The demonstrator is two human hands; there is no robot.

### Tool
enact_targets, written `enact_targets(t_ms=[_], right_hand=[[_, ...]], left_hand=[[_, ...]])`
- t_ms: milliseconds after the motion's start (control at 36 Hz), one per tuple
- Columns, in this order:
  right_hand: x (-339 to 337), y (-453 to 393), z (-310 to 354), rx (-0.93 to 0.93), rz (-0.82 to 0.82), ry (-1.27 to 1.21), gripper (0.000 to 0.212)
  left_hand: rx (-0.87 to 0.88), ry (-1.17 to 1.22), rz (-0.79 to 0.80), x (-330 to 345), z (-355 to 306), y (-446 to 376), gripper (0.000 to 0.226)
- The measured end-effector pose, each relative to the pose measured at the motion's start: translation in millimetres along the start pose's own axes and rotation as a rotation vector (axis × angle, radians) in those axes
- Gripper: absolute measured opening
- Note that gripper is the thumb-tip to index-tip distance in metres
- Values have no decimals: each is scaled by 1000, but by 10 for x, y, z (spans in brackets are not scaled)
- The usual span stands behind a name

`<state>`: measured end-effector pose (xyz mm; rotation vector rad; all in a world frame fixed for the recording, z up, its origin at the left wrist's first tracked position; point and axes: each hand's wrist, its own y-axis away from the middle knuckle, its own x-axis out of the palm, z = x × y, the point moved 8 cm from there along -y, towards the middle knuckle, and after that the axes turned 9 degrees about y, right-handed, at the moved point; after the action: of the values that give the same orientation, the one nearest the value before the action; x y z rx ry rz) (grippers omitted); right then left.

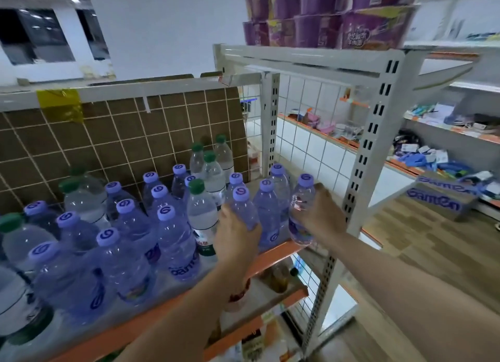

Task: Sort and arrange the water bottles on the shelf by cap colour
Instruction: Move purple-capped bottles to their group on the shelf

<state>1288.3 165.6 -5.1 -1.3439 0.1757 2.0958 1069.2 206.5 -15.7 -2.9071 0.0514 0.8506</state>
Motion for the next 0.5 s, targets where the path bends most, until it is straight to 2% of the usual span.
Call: enact_targets(t_ms=[56,194,500], right_hand=[[14,-94,-38,-6,4,2,72],[54,-286,-103,4,46,-19,70],[168,-499,-96,-13,92,-52,71]], left_hand=[[-30,-40,-28,32,-11,-28,74],[-91,-69,-54,90,13,-68,68],[-100,-105,-87,92,37,-158,66]])
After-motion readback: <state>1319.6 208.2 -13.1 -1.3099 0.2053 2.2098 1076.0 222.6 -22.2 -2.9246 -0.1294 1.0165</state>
